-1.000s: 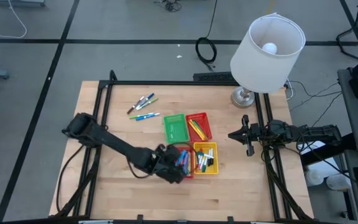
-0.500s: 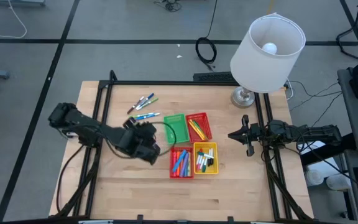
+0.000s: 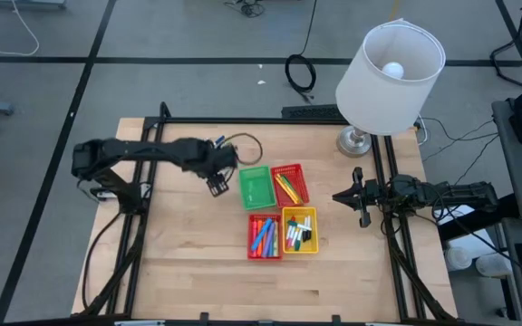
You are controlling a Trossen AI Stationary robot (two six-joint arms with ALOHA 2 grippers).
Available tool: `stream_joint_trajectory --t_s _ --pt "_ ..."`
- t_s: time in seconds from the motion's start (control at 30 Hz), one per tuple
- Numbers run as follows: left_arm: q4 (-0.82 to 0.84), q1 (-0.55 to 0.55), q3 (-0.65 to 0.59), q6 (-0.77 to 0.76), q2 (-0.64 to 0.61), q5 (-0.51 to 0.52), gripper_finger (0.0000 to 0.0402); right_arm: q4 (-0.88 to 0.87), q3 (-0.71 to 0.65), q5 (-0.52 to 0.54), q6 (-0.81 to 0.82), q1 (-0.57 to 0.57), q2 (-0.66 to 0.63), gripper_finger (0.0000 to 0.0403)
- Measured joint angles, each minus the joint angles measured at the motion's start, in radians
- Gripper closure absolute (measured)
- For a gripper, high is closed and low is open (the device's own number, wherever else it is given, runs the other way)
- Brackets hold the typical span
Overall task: Pick & Place Markers
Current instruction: Put the blue marker pen into the green bin
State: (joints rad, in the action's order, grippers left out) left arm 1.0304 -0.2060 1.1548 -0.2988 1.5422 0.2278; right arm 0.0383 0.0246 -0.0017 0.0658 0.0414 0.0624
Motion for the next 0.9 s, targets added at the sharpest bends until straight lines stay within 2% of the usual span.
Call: stream_joint_trajectory --t_s 0.27,0.43,0.67,0.9 --pt "-0.180 -0.194 -0.159 0.194 -0.006 -0.135 0.0213 0.000 0.000 0.000 0.000 0.000 0.000 0.0385" --pt "-0.307 -0.272 -0.226 0.222 -0.003 -0.239 0.0223 0.000 0.000 0.000 0.000 0.000 0.000 0.0385" --pt "-0.371 -0.290 -0.270 0.309 -0.004 -0.272 0.0235 0.000 0.000 0.000 0.000 0.000 0.000 0.0385" --pt "-0.383 -0.283 -0.281 0.305 0.000 -0.272 0.0236 0.001 0.000 0.000 0.000 0.000 0.000 0.0385"
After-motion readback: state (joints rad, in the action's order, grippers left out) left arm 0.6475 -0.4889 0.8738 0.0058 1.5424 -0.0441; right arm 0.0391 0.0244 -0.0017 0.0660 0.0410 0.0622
